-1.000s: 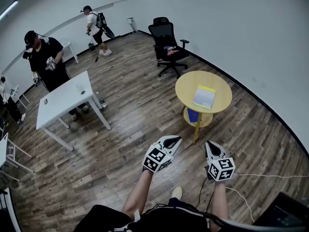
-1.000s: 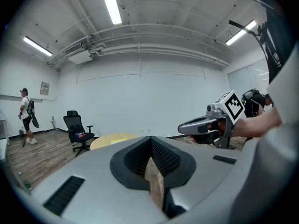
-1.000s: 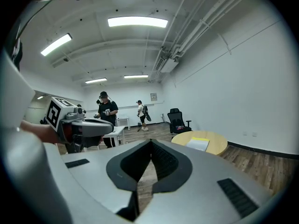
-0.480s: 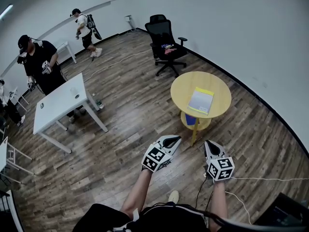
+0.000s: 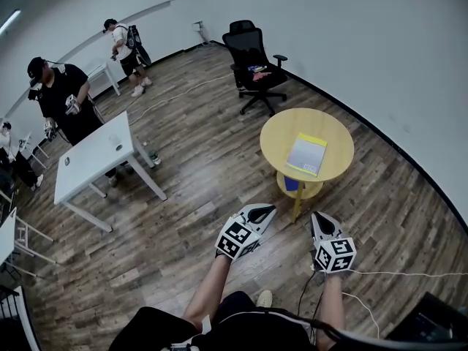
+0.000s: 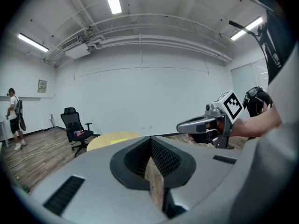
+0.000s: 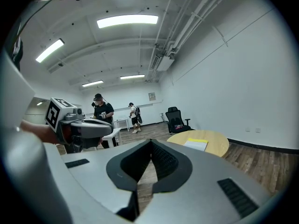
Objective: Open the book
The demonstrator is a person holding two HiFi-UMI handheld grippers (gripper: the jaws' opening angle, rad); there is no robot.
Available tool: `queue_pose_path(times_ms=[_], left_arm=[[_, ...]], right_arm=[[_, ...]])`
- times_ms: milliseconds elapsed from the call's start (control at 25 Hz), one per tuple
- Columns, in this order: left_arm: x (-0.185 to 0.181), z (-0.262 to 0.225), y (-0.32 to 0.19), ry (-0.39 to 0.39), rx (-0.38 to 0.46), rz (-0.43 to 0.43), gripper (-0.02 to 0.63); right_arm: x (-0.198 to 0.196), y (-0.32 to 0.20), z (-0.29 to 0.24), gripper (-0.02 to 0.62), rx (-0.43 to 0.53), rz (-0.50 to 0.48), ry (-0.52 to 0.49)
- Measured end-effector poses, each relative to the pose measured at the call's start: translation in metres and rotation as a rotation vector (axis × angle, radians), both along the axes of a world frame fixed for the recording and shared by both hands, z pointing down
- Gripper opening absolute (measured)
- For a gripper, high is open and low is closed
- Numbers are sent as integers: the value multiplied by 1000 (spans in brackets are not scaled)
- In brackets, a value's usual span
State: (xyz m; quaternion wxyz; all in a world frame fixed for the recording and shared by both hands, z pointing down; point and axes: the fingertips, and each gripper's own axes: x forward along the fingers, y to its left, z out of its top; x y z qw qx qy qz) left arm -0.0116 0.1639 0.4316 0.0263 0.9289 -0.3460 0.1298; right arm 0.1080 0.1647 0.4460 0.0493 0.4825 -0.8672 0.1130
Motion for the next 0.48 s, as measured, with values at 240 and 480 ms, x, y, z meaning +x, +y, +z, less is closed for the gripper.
queue_pose_path(times_ms=[240,480], left_arm=[[-3,1,-16,1,3,-2,0],[-7,3,-46,13,2,0,0]], right_arm=[[4,-13,3,5,-3,18,3],[1,-40,7,5,-1,27,12]])
